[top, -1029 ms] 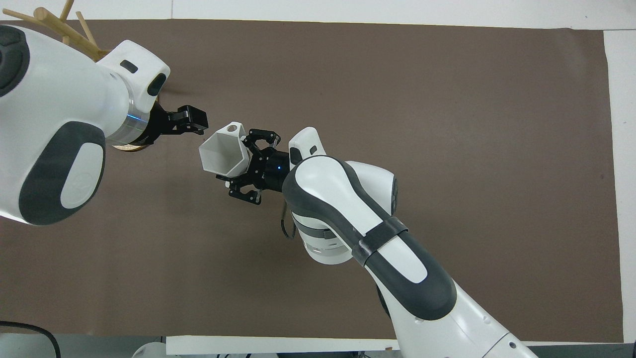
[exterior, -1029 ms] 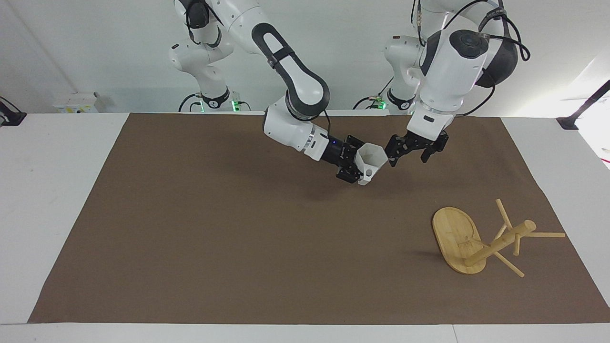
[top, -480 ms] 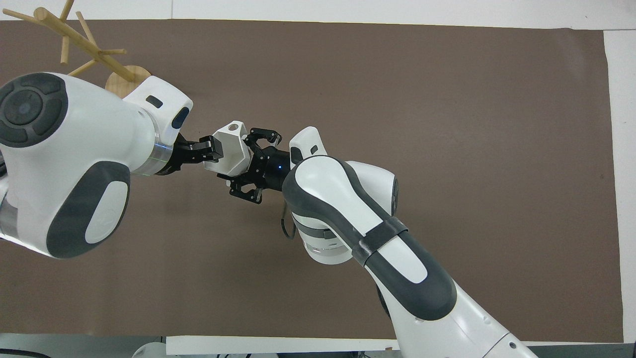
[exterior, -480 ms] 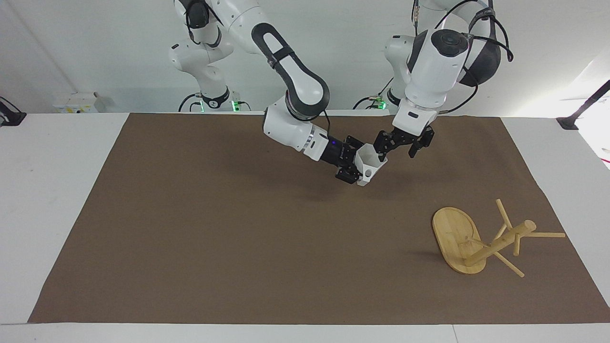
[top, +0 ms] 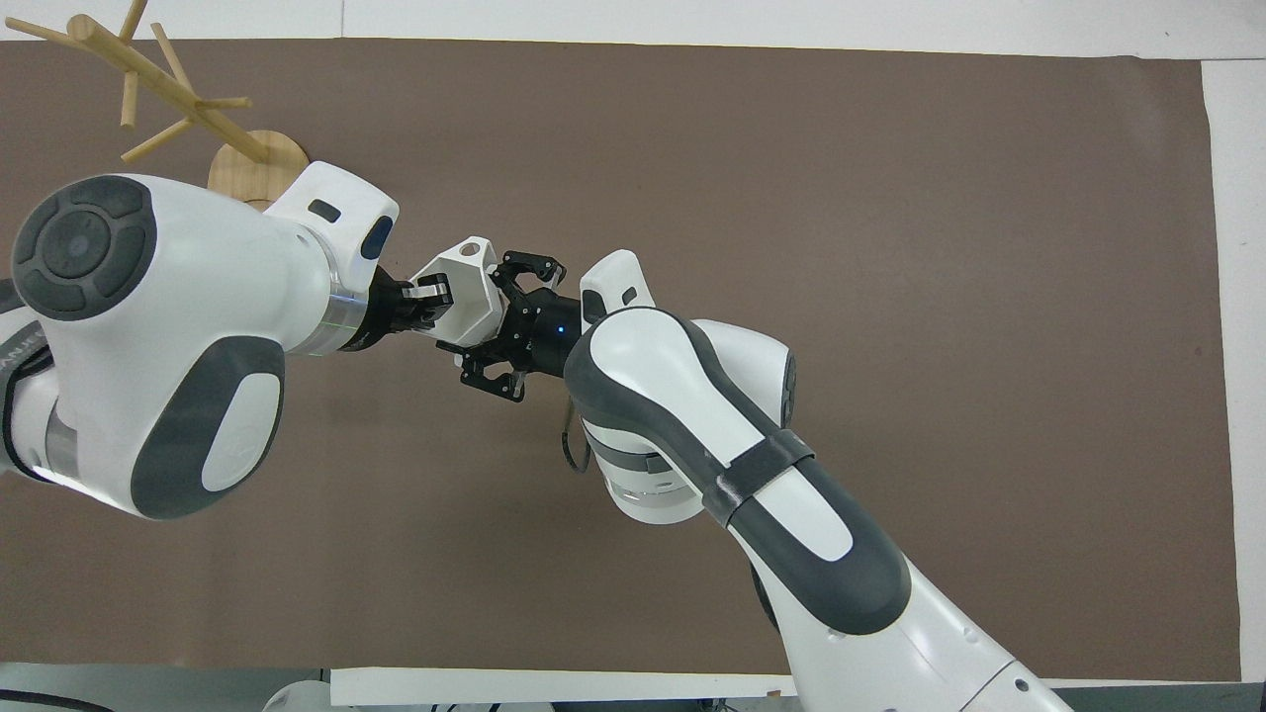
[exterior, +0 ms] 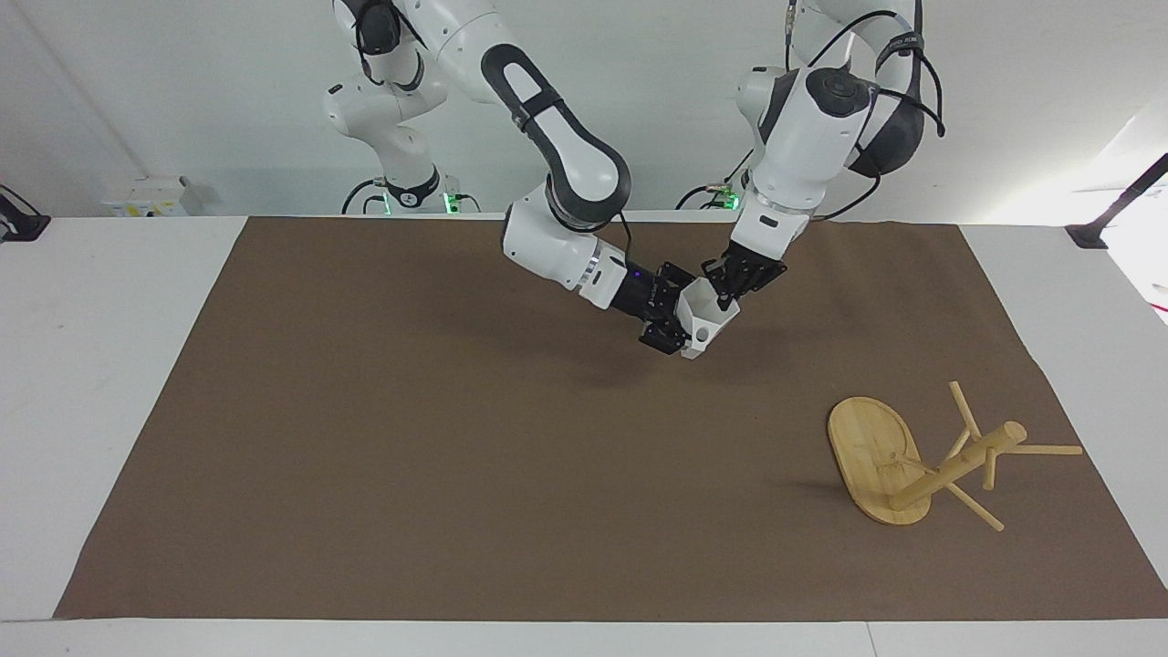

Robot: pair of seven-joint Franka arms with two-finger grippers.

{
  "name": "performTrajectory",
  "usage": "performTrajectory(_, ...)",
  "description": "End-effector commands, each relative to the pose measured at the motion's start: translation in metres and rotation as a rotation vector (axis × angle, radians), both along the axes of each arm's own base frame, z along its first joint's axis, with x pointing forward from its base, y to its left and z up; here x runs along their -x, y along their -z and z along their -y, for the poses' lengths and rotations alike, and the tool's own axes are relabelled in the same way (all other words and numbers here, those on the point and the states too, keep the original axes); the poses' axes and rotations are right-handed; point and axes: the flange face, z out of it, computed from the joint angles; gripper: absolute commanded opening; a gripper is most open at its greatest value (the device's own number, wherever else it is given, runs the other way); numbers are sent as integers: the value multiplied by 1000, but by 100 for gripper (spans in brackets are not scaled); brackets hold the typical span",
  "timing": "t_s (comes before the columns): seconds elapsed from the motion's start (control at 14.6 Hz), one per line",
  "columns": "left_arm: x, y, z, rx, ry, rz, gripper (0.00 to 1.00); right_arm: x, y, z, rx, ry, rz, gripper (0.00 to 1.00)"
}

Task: Hang cup on rack
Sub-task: 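Open the right gripper while the left gripper carries the cup away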

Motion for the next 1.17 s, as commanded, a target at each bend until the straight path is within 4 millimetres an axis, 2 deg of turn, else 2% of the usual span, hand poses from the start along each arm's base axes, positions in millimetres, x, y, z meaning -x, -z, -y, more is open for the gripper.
performTrajectory(0.0,-4,0,2,24,-13,29,0,2,-4,-3,-22,4,3,19)
performTrajectory(0.07,-7,0,-1,26,-22,33,0,2,-4,-3,-22,4,3,40)
performTrajectory(0.14,-13,-5,-4,34,-33,47,0,1,-4,-3,-24,5,2,94)
performTrajectory(0.21,-17,-10,-8,39,-47,56,0,-3,-4,2,-26,10,1,100)
performTrajectory(0.27,-24,-14,-18,48,-70,76,0,-5,-6,6,-29,13,5,100)
performTrajectory(0.34,-31,-19,-29,59,-95,102,0,-10,-21,18,-37,32,20,100)
performTrajectory(0.55,-56,-24,-64,117,-200,240,0,-15,-42,55,-41,77,41,100)
performTrajectory(0.75,-69,-13,-99,259,-372,365,0,-20,-53,105,-64,103,39,100)
performTrajectory(0.89,-78,-12,-121,388,-521,331,0,-23,-52,144,-58,143,35,100)
performTrajectory(1.03,-89,4,-134,476,-641,312,0,-35,-53,181,-12,166,60,100)
performTrajectory(1.1,-94,12,-134,491,-672,333,0,-42,-54,190,29,148,86,100)
